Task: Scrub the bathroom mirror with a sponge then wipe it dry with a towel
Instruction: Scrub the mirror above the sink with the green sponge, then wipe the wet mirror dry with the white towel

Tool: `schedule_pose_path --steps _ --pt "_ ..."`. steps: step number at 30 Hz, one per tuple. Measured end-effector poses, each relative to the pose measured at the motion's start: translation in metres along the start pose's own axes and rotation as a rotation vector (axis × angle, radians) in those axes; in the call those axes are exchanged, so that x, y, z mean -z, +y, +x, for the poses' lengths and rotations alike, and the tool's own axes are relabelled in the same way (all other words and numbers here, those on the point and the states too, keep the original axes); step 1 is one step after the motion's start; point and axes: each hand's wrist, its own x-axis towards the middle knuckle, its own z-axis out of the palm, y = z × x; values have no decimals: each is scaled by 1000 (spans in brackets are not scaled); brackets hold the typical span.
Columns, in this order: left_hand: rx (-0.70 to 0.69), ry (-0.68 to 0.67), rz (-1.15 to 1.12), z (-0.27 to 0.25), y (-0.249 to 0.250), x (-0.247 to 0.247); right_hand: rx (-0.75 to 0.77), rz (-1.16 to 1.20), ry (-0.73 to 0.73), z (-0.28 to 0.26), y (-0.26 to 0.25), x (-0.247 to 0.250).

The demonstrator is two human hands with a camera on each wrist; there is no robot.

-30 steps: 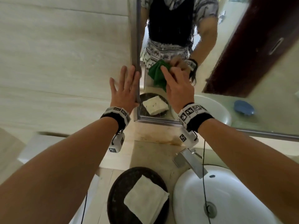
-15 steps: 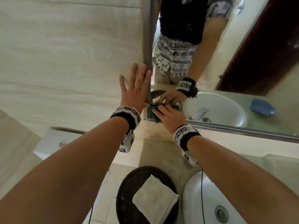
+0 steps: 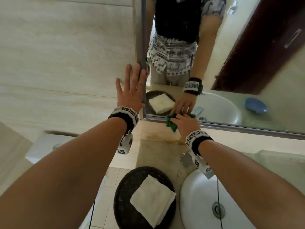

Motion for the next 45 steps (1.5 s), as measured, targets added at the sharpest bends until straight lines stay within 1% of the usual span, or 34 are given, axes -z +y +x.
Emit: schedule_pose_path --steps 3,5,7,10,11,13,15,16,19,23,29,36,38,41,45 --pt "8 83 -18 -6 1 5 -94 -1 -52 -1 3 19" --pt "0 62 -28 -14 0 10 -151 26 -49 -8 10 26" --pt "-1 9 -49 -23 2 18 -218 50 -45 -21 18 30" --pt "-23 -127 -115 -37 16 34 -277 91 -32 -47 26 39" --pt "-40 -196 -150 -39 23 39 -283 106 -25 -57 30 41" --pt "-81 -383 -239 -43 42 47 -298 151 -13 -81 36 48" --pt "-172 -550 -278 -47 66 53 -316 174 -3 -106 42 53" --pt "-218 -600 -287 -49 80 56 -331 177 -3 -119 45 56" --pt "-306 -648 -302 -56 124 59 -395 214 -17 -161 59 58" --pt "-311 -704 -387 -69 187 62 -477 237 -29 -221 87 50" --pt "-314 -840 -473 -108 281 57 -573 294 -62 -323 136 16" --pt "-302 -975 -507 -185 390 53 -663 429 -186 -439 189 -47" --pt "-306 -1004 -502 -206 412 51 -676 456 -228 -467 200 -69" --pt "-316 -1014 -477 -234 439 48 -735 466 -301 -505 210 -101" --pt "-298 -1069 -476 -264 468 45 -798 501 -376 -546 219 -135"
